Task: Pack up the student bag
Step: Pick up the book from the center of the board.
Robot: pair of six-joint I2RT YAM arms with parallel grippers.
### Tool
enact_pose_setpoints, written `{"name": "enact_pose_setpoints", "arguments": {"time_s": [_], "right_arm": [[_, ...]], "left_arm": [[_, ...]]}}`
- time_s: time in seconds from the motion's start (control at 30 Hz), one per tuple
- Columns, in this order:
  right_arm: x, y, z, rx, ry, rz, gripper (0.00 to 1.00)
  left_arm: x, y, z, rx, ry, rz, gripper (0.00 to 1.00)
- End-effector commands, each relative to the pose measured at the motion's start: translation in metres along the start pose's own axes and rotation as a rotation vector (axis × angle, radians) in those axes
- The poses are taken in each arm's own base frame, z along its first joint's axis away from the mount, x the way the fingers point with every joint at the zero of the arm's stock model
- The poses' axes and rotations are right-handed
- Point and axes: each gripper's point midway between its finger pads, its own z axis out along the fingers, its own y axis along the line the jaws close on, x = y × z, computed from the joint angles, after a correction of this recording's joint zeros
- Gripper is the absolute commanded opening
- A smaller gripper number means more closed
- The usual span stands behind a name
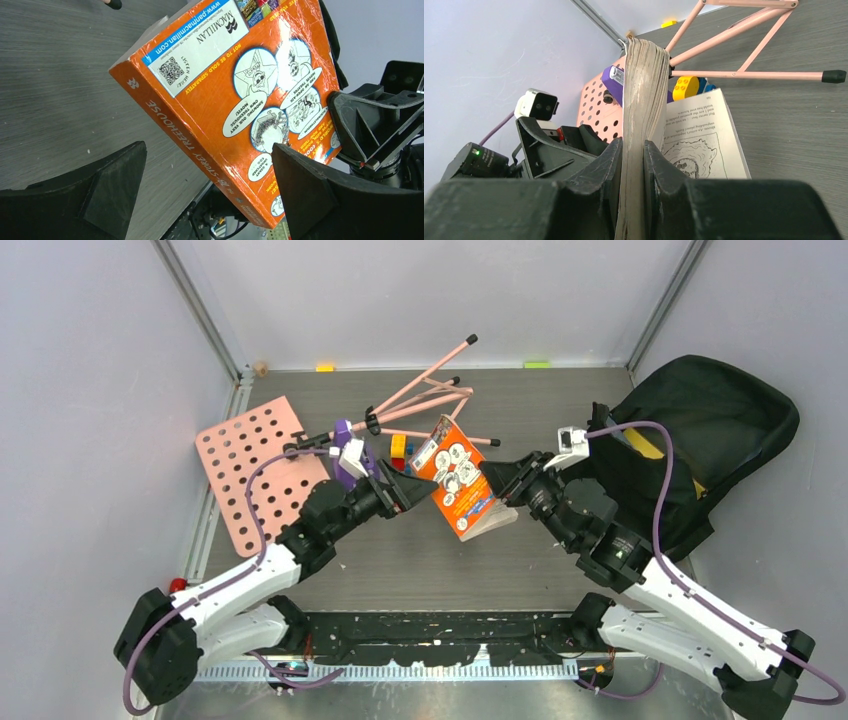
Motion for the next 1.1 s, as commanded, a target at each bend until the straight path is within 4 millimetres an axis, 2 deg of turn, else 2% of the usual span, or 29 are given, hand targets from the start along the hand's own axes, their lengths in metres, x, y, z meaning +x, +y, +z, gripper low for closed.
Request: {"name": "enact_pose_setpoints", "arguments": {"time_s": [0.0,0.13,0.3,0.4,0.47,0.5,0.6,0.73,0.87,0.9,0.93,0.97,1.0,1.03,1.07], "right_arm": [[-0.077,0.059,-0.01,-0.166,-0.222,0.134,0.0],[-0.085,0.061,-0.011,-0.169,-0.246,0.164,0.0],[-0.091,0.068,-0.01,-0.189,-0.259,0.228,0.0],[-0.093,0.074,-0.01,-0.213,-0.259,0.263,0.0],[-0.094,0.077,-0.011,-0.227,-0.257,0.278,0.0],[-0.093,0.078,-0.01,-0.228,-0.256,0.28,0.0],[-0.086,0.07,-0.009,-0.2,-0.241,0.273,0.0],[-0.071,0.037,-0.01,-0.066,-0.224,0.227,0.0],[-0.052,0.018,-0.009,0.011,-0.153,0.143,0.01],[-0.045,0.015,-0.006,0.025,-0.125,0.11,0.11],[-0.042,0.013,-0.006,0.038,-0.101,0.082,0.18],[-0.036,0.012,-0.004,0.041,-0.073,0.032,0.33],[-0.034,0.01,-0.005,0.058,-0.049,-0.001,0.42],[-0.03,0.008,-0.004,0.061,-0.022,-0.05,0.63],[-0.029,0.009,-0.005,0.061,-0.001,-0.077,0.72]], "left_arm": [[-0.021,-0.019,0.002,0.071,-0.094,-0.035,1.0],[-0.024,-0.022,0.004,0.089,-0.111,-0.052,1.0],[-0.034,-0.041,0.012,0.158,-0.145,-0.016,0.97],[-0.043,-0.061,0.017,0.231,-0.17,-0.005,0.96],[-0.049,-0.078,0.018,0.305,-0.19,-0.005,0.92],[-0.052,-0.085,0.017,0.34,-0.2,-0.008,0.88],[-0.06,-0.1,0.012,0.419,-0.24,-0.006,0.66],[-0.064,-0.106,0.003,0.448,-0.274,0.012,0.43],[-0.069,-0.114,-0.009,0.474,-0.297,0.035,0.06],[-0.069,-0.116,-0.011,0.476,-0.295,0.043,0.0],[-0.068,-0.119,-0.013,0.482,-0.289,0.06,0.0],[-0.067,-0.122,-0.016,0.492,-0.282,0.086,0.0],[-0.065,-0.127,-0.02,0.511,-0.276,0.125,0.0],[-0.063,-0.13,-0.022,0.518,-0.264,0.169,0.0],[-0.061,-0.131,-0.023,0.509,-0.247,0.208,0.0]]}}
